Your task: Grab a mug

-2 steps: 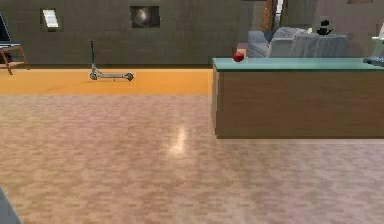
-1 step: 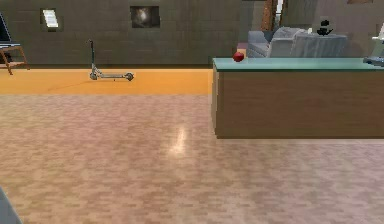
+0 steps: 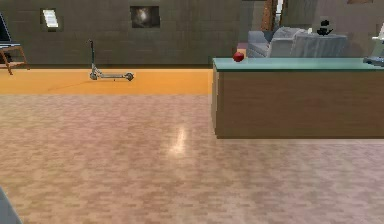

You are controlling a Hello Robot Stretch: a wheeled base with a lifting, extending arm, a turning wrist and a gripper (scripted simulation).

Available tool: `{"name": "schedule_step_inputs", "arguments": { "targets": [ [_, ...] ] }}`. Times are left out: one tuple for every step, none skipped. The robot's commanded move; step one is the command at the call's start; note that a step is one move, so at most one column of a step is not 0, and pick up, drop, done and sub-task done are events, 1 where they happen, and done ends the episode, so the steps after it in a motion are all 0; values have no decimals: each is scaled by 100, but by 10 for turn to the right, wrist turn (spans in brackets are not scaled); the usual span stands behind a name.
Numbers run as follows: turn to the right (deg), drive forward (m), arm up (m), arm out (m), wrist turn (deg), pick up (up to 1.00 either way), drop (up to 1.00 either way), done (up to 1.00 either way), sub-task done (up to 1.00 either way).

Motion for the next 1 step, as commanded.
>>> {"name": "schedule_step_inputs", "arguments": {
  "targets": [
    [0,0,0,0,450,0,0,0,0]
  ]
}}
